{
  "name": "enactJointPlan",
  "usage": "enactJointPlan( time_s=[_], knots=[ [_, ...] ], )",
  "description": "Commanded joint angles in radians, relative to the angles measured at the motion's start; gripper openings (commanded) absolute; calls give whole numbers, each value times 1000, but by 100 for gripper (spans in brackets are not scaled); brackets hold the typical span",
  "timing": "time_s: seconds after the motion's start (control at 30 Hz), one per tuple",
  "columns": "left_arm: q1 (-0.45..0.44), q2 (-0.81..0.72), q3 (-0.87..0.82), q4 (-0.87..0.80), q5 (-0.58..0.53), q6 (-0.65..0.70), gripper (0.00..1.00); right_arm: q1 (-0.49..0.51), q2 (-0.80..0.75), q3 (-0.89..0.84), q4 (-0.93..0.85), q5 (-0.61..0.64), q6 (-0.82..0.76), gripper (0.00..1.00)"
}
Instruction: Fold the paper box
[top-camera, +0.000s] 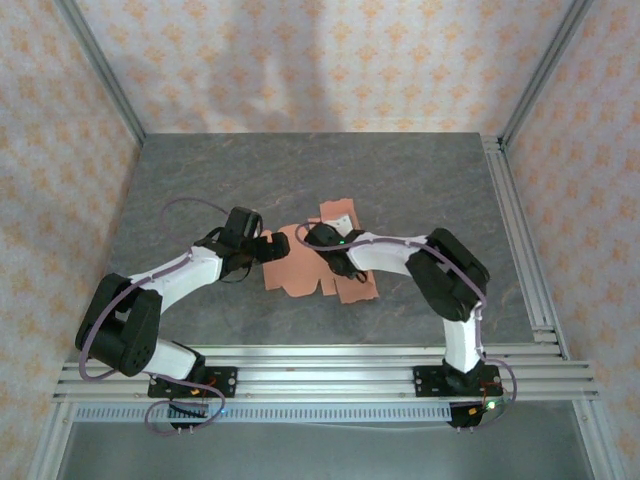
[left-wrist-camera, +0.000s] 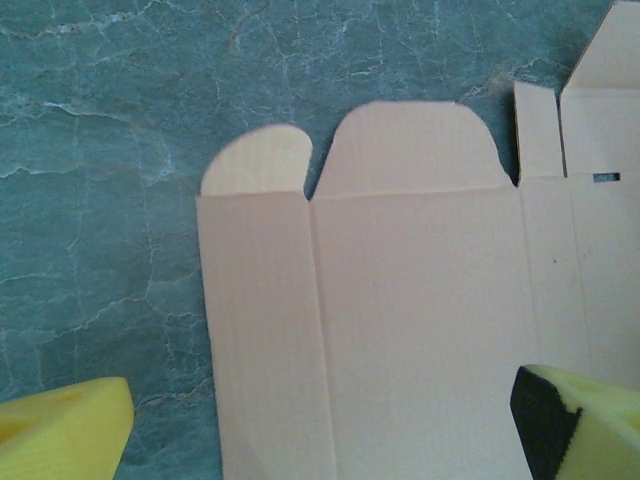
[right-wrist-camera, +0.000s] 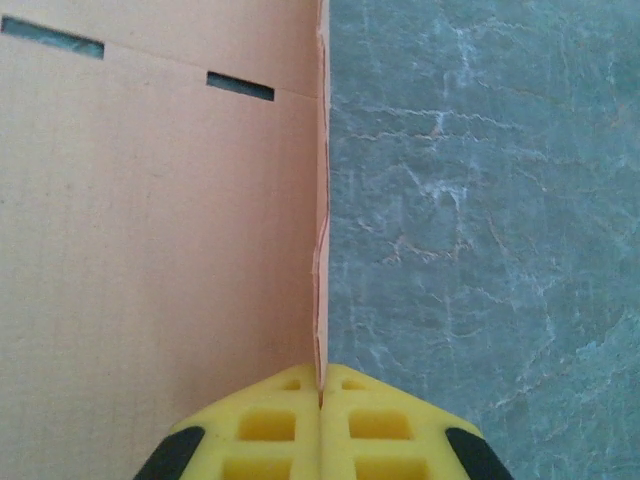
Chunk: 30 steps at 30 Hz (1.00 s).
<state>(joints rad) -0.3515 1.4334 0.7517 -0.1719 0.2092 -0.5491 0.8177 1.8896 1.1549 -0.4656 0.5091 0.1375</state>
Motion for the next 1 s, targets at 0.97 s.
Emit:
enactJointPlan(
  time_s=[0.97],
  knots=[
    [3,-72,-56,83,-1,-51,98,-18,41,113,-45,61,-116,5]
  ],
)
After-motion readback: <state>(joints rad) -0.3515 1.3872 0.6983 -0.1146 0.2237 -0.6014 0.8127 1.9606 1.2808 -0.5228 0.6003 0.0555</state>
